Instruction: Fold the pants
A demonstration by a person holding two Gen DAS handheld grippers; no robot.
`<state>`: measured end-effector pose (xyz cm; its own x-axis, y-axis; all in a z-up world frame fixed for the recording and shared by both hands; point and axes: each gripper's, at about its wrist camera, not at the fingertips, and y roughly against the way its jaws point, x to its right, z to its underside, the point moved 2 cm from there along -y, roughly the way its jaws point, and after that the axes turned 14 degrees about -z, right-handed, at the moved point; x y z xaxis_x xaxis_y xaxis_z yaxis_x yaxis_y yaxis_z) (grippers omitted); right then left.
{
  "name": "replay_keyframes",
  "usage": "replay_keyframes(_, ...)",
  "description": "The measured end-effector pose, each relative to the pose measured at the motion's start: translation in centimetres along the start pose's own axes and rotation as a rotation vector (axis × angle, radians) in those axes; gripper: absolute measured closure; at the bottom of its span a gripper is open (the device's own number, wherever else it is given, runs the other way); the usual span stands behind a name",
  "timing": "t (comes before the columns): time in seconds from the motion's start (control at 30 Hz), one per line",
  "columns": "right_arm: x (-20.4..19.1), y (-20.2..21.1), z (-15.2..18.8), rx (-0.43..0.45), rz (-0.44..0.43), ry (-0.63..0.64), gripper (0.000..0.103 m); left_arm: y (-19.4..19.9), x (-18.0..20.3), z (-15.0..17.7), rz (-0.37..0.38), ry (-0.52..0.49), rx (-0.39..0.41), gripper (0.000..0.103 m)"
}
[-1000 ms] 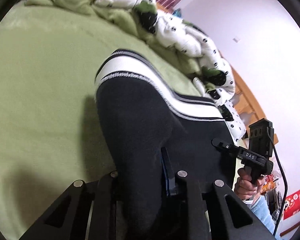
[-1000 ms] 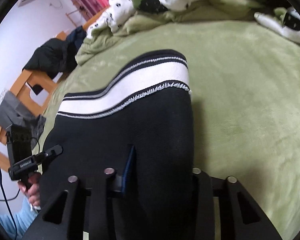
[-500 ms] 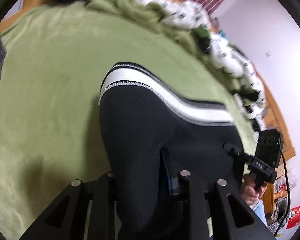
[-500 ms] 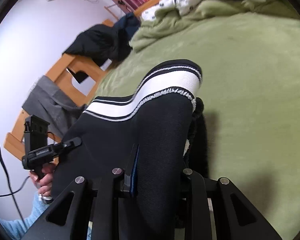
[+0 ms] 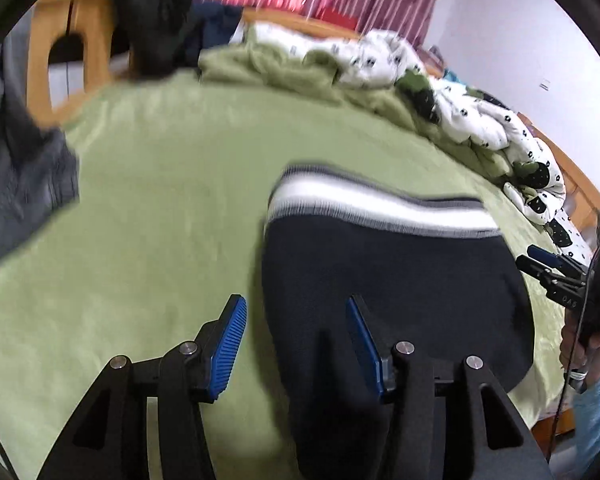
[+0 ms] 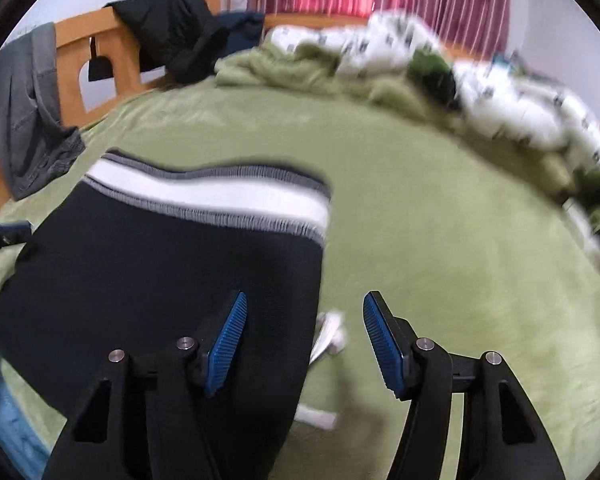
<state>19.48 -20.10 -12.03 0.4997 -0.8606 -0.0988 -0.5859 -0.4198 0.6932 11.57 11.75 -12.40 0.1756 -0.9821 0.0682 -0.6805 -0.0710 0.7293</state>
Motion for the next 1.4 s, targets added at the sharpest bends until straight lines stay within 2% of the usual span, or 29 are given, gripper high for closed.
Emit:
replay_keyframes(0.17, -1.2, -1.5, -4.3, 0.091, -0.112, -0.085, 0.043, -0.7, 3.8, -5.1, 0.048, -0.043, 0.086, 0.05)
replay_keyframes(0.2, -1.4, -2.4, -4.9, 0.087, -0.128, -0.083, 0.043, -1.5, 4.6, -5.9, 0.054, -0.054, 0.1, 0.046)
replay_keyframes(0.27, -1.7, -5.5, -5.8, 0.048, -0.159, -0.093, 0.043, -3.6, 5.6, -6.1, 0.024, -0.075, 0.081, 0.046)
replay_keyframes(0.33, -1.6, -8.7, -5.2, -0.017, -0.107, -0.1, 0.043, -6.2, 6.2, -5.3, -0.015, -0.091, 0.023, 0.046)
replay_keyframes(0.4, -1.9, -10.6, -4.0, -0.039, -0.01, -0.046, 0.043, -8.4, 6.3, -4.1, -0.009, -0.081, -0.031, 0.046)
replay_keyframes(0.47, -2.6, -10.4, -3.9, -0.026, 0.011, -0.008, 0.042, -8.7, 6.3, -3.6, -0.017, -0.091, -0.013, 0.044)
replay_keyframes(0.53, -2.6, -10.5, -3.8, -0.034, 0.02, -0.004, 0.042, -8.6, 6.3, -3.8, 0.016, -0.086, -0.015, 0.037)
replay_keyframes(0.83, -2.2, -10.3, -3.5, -0.006, -0.006, -0.021, 0.04, -8.5, 6.1, -3.2, 0.014, -0.08, -0.017, 0.037)
replay_keyframes(1.0, -2.2, -10.1, -3.3, 0.007, -0.034, -0.026, 0.035, -8.5, 5.6, -3.1, 0.036, -0.05, -0.025, 0.037)
replay_keyframes(1.4, -2.2, -10.0, -3.3, 0.01, -0.036, -0.014, 0.032, -8.5, 5.5, -2.7, 0.029, -0.043, -0.029, 0.037)
